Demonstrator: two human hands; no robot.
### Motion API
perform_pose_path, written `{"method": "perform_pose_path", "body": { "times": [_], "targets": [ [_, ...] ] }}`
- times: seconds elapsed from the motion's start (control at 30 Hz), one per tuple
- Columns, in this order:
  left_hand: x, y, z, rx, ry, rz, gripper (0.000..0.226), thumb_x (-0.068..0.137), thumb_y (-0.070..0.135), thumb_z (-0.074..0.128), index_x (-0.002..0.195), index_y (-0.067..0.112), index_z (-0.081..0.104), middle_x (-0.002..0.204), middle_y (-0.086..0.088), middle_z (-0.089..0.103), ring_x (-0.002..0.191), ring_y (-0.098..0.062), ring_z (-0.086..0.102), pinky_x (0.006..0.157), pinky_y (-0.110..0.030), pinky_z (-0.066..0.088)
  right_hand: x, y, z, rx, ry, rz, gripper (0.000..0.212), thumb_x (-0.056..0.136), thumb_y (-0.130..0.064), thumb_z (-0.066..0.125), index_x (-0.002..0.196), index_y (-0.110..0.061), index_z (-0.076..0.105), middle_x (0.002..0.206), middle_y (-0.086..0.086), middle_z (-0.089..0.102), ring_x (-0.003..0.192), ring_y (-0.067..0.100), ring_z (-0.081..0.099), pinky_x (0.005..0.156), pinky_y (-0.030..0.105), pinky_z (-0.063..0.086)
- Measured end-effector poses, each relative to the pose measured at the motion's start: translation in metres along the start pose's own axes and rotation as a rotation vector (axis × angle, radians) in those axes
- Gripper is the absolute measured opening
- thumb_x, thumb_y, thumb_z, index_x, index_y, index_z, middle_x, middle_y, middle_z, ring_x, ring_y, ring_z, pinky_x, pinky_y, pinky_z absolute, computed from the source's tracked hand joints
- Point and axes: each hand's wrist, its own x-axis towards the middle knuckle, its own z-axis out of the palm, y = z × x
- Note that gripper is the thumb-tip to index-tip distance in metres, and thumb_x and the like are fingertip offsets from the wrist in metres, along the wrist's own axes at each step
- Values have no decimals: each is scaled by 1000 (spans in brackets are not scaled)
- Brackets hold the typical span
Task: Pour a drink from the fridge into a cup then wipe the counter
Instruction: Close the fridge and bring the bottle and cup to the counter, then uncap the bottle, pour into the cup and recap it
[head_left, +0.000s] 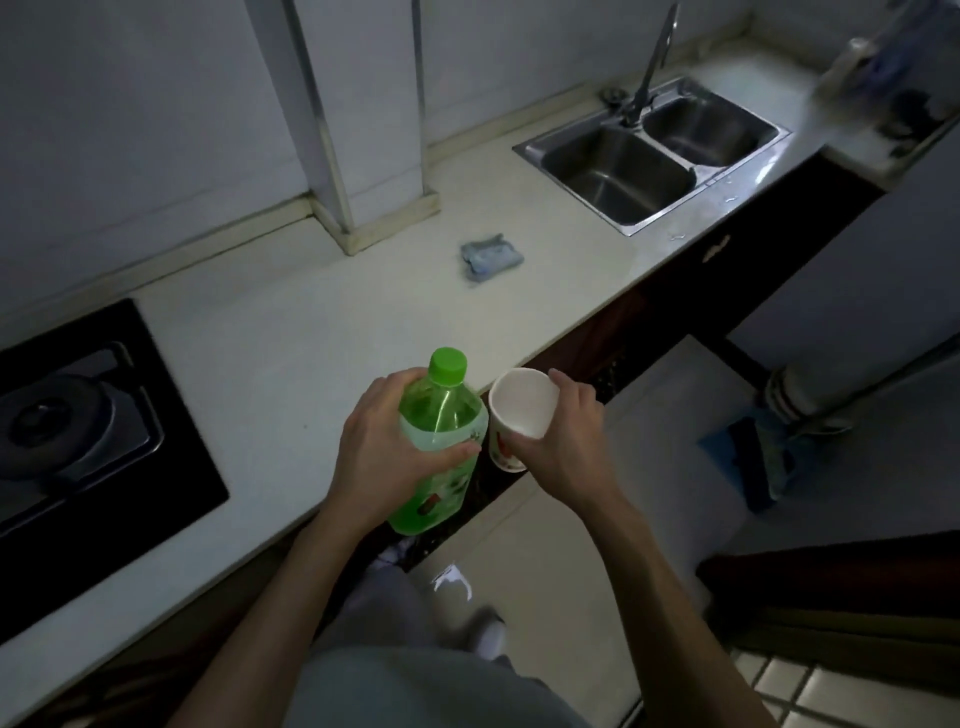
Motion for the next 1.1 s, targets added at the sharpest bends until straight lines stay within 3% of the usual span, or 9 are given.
{"method": "perform_pose_path", "body": {
  "times": [0.23, 0.67, 0.83, 1.1],
  "targets": [
    [37, 9, 22, 31, 55, -45, 75, 56, 39, 91, 120, 31, 54, 113, 13, 57, 105, -11, 55, 90, -37, 49, 54, 5, 1, 22, -70, -49, 90, 77, -43, 73, 148, -12, 26, 139, 7, 32, 126, 24, 30, 103, 39, 36],
    [146, -19, 35, -89, 167, -197, 78, 52, 34, 93, 118, 38, 52, 111, 13, 56, 106, -14, 56, 89, -36, 48, 193, -23, 17, -137, -211, -141, 93, 76, -38, 76, 149, -13, 23, 139, 8, 32, 120, 23, 32, 99, 38, 39],
    [167, -32, 22, -77, 265, -247, 79, 51, 39, 93, 114, 46, 47, 111, 14, 56, 106, -12, 56, 89, -33, 48, 236, -46, 39, -142, -312, -228, 91, 76, -36, 77, 146, -11, 25, 134, 11, 34, 116, 25, 33, 94, 37, 37],
    [163, -41, 9, 16, 483, -450, 78, 54, 41, 91, 113, 48, 39, 109, 17, 50, 109, -10, 50, 84, -25, 40, 285, -73, 85, -143, -494, -424, 93, 73, -28, 81, 146, -7, 28, 135, 14, 36, 125, 31, 32, 101, 37, 32]
  ]
}}
